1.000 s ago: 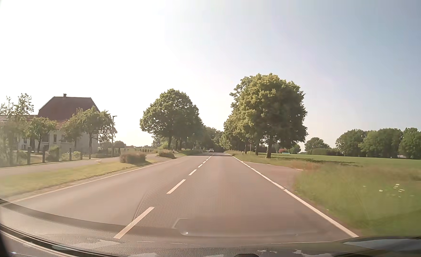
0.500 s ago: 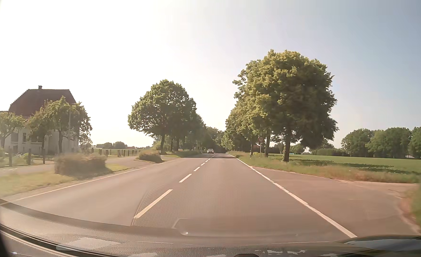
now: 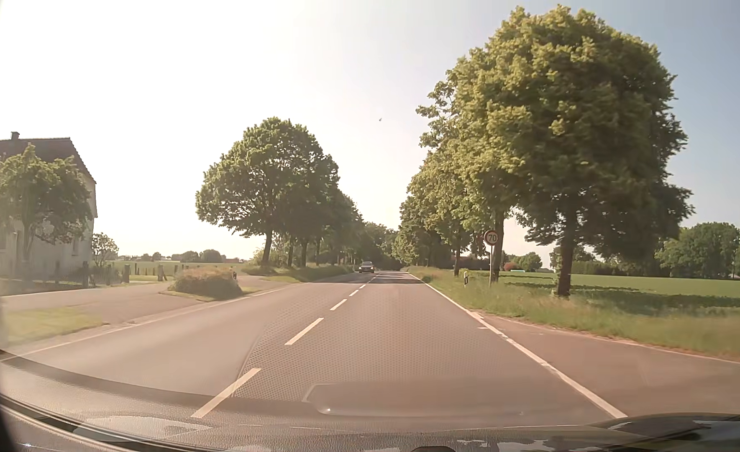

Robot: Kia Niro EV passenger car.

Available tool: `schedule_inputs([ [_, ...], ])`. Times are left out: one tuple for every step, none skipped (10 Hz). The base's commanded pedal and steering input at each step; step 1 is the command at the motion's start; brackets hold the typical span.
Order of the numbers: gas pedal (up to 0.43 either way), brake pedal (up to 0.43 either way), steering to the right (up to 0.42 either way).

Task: Follow the waypoints while adhering to traffic rules and regulations

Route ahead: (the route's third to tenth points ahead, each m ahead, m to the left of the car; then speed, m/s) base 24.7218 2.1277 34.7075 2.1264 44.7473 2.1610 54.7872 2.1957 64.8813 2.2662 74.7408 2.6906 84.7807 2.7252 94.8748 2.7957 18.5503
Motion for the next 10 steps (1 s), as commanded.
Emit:
schedule_inputs([
  [0.209,0.000,0.000],
  [0.209,0.000,0.000],
  [0.209,0.000,0.000],
  [0.209,0.000,0.000],
  [0.209,0.000,0.000],
  [0.209,0.000,0.000],
  [0.209,0.000,0.000],
  [0.209,0.000,0.000],
  [0.209,0.000,0.000],
  [0.209,0.000,0.001],
])
